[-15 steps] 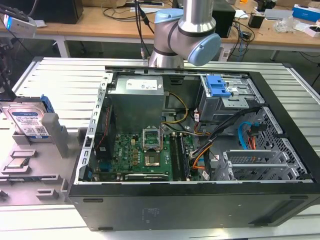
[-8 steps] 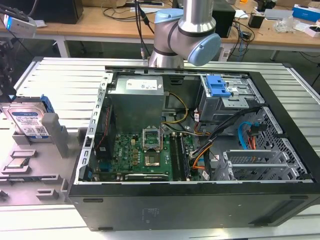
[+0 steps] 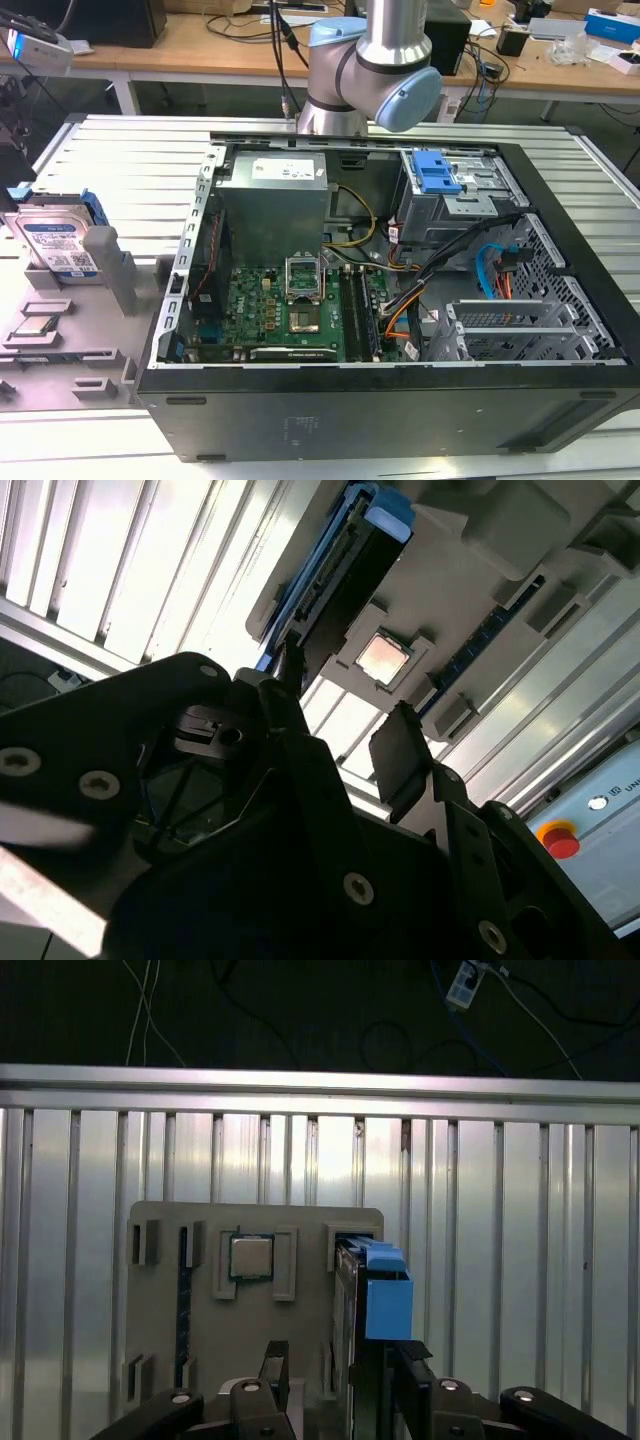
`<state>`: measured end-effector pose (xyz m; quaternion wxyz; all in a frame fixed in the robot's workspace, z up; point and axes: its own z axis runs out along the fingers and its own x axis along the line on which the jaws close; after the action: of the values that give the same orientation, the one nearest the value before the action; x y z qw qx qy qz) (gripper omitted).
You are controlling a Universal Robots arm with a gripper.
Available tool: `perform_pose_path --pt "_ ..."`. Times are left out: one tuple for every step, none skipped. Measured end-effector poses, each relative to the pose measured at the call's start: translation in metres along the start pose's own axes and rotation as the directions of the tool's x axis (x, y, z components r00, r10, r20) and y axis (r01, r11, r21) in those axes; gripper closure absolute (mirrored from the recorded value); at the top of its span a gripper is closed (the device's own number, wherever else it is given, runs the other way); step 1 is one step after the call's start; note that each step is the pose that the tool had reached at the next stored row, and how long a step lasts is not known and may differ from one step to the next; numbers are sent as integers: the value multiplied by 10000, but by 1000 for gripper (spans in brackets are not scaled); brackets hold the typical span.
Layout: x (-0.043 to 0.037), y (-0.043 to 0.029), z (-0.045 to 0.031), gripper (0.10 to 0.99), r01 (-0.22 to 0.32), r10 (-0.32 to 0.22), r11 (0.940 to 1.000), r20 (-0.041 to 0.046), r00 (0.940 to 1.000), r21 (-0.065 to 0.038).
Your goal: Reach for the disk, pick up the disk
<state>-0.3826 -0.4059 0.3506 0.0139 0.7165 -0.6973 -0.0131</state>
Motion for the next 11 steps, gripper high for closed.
perform_pose_path --pt "-7 0 1 541 -1 1 10000 1 10000 2" --pt "-20 -1 0 541 -4 4 10000 1 10000 1" --pt "-32 -1 -1 541 -7 7 10000 0 10000 -1" --pt "-60 -1 0 541 -12 12 10000 0 10000 0" --pt "-111 -3 0 541 -19 19 10000 1 10000 0" --pt "-137 -4 0 541 -35 35 10000 1 10000 0" --pt "-146 -4 1 541 -55 55 10000 2 10000 0" --pt "-156 -5 10 541 -83 83 10000 3 10000 1" --pt "-162 -5 25 541 -103 103 9999 4 9999 -1" --pt "-165 -6 41 541 -109 109 9999 4 9999 -2" --pt "-165 -7 64 541 -110 110 9999 4 9999 -3"
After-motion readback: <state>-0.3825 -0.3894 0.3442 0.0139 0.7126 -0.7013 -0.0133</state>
